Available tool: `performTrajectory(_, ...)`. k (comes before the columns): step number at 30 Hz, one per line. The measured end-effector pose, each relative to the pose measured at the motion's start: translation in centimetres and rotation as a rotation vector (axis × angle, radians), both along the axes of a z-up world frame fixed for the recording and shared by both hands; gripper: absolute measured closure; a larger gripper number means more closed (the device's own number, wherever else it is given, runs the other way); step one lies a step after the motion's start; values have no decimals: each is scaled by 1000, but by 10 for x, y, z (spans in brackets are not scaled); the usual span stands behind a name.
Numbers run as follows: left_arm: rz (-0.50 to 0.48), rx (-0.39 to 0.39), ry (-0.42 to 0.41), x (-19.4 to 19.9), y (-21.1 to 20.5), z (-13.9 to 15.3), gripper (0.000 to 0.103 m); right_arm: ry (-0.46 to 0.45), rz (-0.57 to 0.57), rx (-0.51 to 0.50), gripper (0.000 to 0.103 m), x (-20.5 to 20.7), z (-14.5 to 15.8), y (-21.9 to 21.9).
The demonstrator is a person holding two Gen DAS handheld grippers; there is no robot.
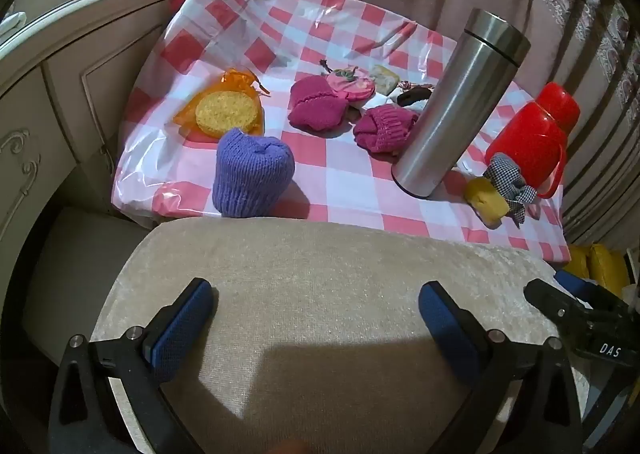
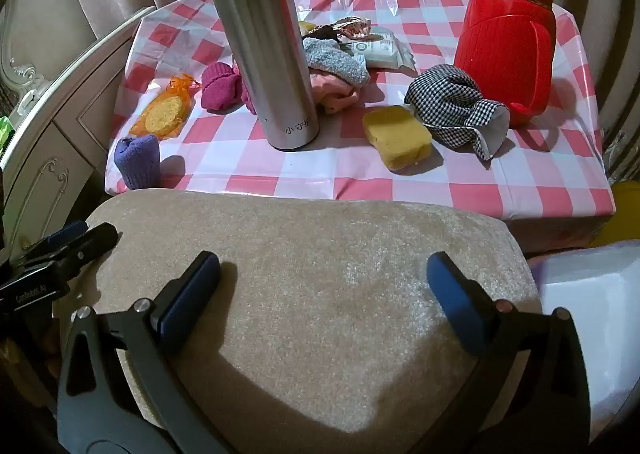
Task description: Organize soft objects
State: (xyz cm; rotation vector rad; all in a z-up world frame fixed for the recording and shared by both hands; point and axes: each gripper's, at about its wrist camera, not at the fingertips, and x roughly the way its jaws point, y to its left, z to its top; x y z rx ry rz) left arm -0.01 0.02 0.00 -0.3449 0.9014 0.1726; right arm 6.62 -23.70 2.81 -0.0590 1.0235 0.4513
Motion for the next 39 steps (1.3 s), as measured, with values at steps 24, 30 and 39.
performTrajectory(24, 1, 16, 7, 0, 7, -2, 0, -5, 0, -5, 0, 0, 0, -1)
performTrajectory(30, 1, 20, 9, 0, 4, -2, 0, -5, 0, -1, 0, 0, 1, -1)
performTrajectory(39, 1, 22, 10, 0, 3, -2, 0, -5, 0, 0, 0, 0, 0, -1)
